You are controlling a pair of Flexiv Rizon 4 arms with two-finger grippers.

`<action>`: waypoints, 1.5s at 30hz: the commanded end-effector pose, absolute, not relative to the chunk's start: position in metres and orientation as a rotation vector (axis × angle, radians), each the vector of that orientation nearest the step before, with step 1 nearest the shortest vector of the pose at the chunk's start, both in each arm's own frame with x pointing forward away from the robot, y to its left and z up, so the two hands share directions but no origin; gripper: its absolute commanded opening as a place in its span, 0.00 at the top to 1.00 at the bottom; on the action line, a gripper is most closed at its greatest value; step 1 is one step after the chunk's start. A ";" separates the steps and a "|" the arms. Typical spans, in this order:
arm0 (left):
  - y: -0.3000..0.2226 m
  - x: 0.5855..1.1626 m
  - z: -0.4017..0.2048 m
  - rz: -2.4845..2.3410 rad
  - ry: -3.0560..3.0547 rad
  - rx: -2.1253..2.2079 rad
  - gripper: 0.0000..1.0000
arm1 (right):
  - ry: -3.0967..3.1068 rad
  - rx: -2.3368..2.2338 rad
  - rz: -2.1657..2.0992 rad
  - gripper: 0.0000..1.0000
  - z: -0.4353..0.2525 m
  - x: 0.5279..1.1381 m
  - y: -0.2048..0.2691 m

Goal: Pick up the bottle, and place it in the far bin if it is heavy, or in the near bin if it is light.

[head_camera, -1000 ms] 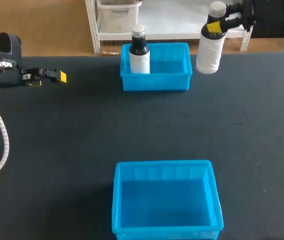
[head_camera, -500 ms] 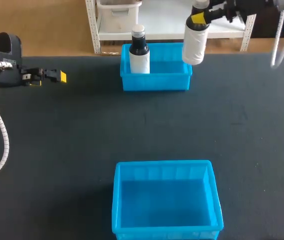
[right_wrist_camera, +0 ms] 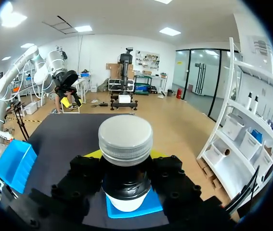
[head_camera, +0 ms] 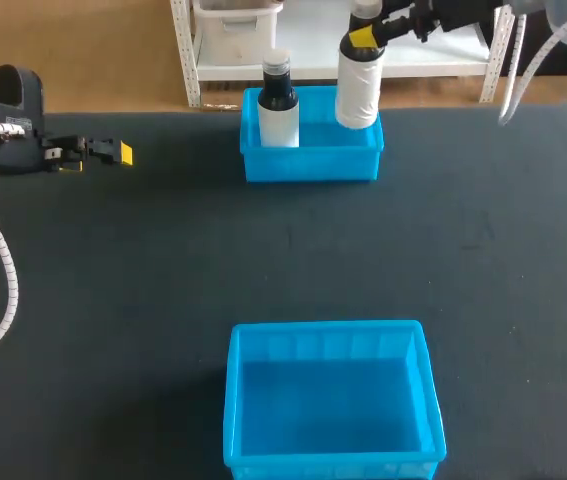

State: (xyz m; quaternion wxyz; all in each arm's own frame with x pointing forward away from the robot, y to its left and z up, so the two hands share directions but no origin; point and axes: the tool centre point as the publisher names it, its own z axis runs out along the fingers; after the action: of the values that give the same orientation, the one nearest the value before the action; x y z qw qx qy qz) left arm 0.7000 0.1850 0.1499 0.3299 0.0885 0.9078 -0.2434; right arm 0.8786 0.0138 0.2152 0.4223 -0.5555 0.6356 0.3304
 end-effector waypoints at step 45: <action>0.185 0.700 0.150 -0.637 2.375 0.231 0.00 | 1.656 -1.400 0.927 1.00 0.143 0.903 0.035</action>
State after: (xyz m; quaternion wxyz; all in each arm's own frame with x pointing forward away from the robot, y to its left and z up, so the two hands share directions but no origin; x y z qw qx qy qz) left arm 0.7000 0.1850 0.1499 0.3299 0.0885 0.9078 -0.2434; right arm 0.8975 0.0345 0.1433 0.3841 -0.5476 0.6507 0.3594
